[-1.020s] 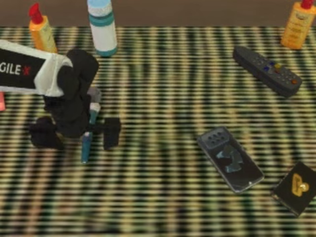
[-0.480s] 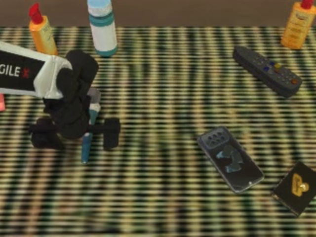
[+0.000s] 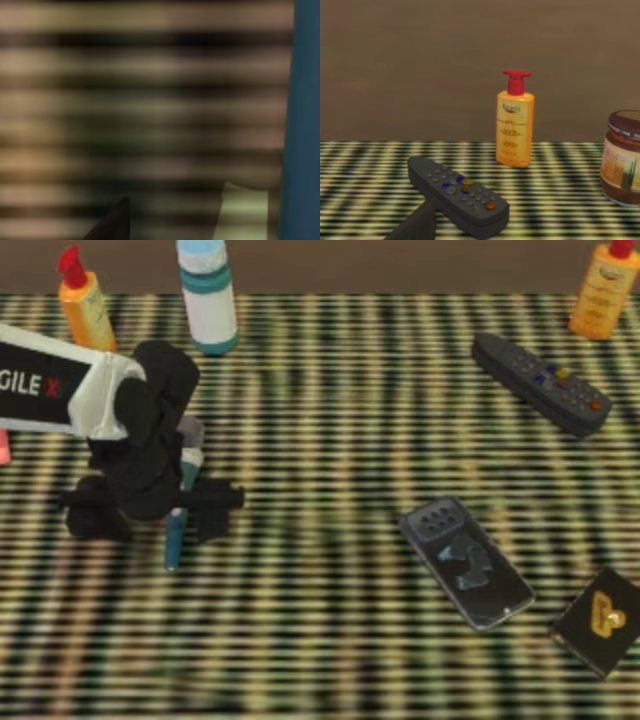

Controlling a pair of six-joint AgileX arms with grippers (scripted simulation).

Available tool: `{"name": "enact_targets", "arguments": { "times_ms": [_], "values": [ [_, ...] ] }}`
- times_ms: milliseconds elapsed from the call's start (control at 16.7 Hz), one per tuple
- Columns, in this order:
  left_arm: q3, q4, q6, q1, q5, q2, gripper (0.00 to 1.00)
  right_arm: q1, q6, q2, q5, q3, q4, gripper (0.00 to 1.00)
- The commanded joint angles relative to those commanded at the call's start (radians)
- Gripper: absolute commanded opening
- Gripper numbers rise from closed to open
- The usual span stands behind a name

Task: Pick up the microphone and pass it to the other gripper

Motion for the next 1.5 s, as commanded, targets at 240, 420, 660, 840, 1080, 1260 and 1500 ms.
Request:
{"name": "enact_targets", "arguments": {
  "times_ms": [240,420,660,840,1080,1260,1500],
  "values": [
    [0.0,0.0,0.0,0.0,0.0,0.0,0.0,0.0,0.0,0.0,0.0,0.0,0.0,1.0],
    [0.0,0.0,0.0,0.0,0.0,0.0,0.0,0.0,0.0,0.0,0.0,0.0,0.0,1.0],
    [0.0,0.0,0.0,0.0,0.0,0.0,0.0,0.0,0.0,0.0,0.0,0.0,0.0,1.0],
    [0.02,-0.018,0.015,-0.001,-0.012,-0.066,0.0,0.0,0.0,0.0,0.0,0.0,0.0,1.0],
    [-0.01,0.128,0.046,0.001,0.05,-0.089,0.0,0.0,0.0,0.0,0.0,0.0,0.0,1.0],
    [-0.059,0.327,0.085,0.007,0.129,-0.127,0.0,0.0,0.0,0.0,0.0,0.0,0.0,1.0],
    [-0.159,0.67,0.15,0.02,0.261,-0.198,0.0,0.0,0.0,0.0,0.0,0.0,0.0,1.0]
  ]
}}
